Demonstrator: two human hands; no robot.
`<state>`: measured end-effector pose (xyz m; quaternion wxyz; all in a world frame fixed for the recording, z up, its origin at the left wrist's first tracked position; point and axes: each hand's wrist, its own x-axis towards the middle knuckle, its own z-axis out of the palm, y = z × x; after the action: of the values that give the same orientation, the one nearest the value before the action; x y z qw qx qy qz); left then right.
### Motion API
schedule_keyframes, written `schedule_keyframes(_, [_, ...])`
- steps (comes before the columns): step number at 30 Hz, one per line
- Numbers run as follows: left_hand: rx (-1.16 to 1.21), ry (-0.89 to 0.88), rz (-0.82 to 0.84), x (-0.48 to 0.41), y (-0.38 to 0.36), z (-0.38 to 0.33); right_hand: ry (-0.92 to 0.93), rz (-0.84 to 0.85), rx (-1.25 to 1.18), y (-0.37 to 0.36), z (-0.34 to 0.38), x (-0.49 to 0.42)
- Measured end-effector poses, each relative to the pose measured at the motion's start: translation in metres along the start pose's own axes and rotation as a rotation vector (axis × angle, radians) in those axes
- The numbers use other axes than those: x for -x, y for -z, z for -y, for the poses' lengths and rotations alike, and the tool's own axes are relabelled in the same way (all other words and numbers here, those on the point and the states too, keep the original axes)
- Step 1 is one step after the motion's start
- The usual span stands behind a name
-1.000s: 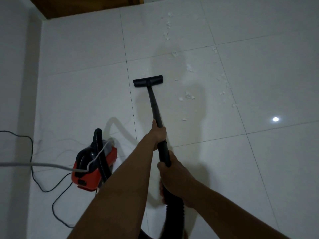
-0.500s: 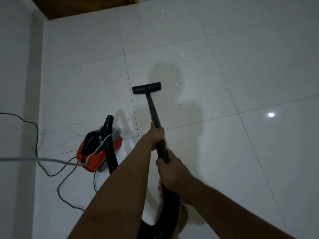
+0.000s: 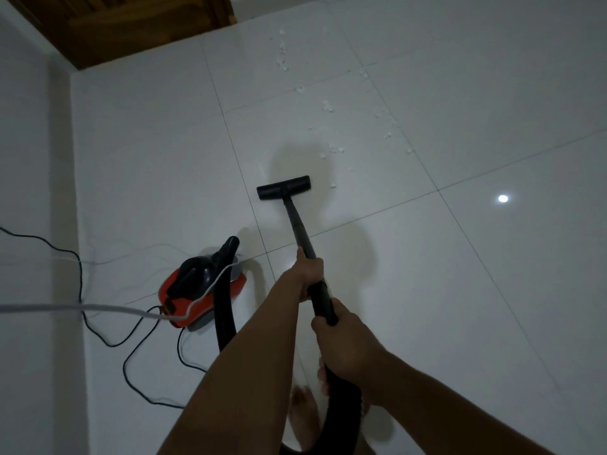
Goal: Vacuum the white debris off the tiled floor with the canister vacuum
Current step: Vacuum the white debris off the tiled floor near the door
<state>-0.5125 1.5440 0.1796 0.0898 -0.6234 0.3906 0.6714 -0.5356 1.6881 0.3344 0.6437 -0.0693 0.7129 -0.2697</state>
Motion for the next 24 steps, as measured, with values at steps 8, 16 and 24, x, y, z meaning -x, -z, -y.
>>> schedule_keyframes(8, [-0.098,0.022,0.078,0.023,-0.002,0.021,0.033,-0.078,0.031,-0.024,-0.023,0.025])
schedule_keyframes(16, [-0.162,0.016,0.127,0.031,-0.015,0.029,0.035,-0.105,0.026,-0.02,-0.036,0.034])
schedule_keyframes(24, [-0.135,0.019,0.13,0.014,-0.02,0.028,0.082,-0.106,0.093,-0.016,-0.047,0.015])
